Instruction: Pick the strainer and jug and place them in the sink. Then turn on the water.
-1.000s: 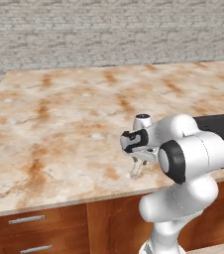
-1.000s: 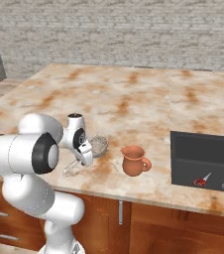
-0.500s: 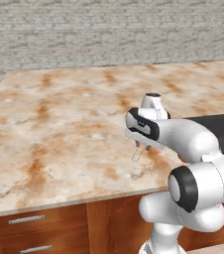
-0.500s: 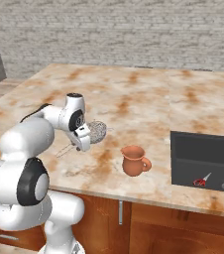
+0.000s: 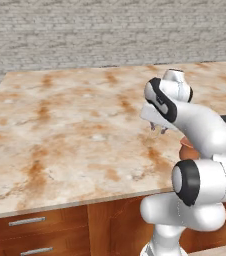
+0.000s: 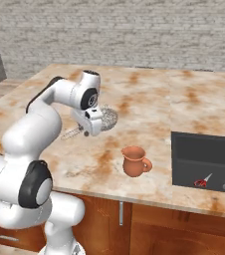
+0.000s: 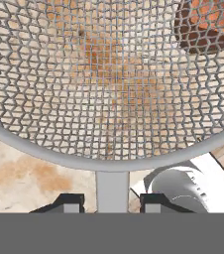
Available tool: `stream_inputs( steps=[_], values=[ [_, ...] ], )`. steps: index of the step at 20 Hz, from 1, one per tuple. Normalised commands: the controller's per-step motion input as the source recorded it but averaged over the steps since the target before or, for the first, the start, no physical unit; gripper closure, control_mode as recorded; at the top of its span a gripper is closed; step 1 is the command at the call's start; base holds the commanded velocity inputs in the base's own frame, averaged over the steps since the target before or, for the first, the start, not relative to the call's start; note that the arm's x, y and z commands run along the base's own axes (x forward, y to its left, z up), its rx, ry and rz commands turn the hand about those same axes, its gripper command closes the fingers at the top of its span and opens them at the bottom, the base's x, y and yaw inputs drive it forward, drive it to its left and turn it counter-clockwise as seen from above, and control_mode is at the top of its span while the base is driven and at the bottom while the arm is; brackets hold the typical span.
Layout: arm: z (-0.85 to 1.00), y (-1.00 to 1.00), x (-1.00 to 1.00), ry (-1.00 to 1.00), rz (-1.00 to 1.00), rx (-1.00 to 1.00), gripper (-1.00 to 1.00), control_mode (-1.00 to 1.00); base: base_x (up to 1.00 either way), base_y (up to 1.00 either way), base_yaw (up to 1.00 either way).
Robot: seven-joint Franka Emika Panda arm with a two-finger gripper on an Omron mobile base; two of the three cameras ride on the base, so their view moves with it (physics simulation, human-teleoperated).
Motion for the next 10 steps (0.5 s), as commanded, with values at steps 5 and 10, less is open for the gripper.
stream_inputs(
  steps=[5, 10],
  values=[
    [0.83, -0.8, 0.07, 0.0, 0.1, -0.15, 1.0, -1.0, 0.0, 0.0, 0.0],
    [0.13, -0.96, 0.2, 0.02, 0.05, -0.02, 1.0, -1.0, 0.0, 0.0, 0.0]
  ],
)
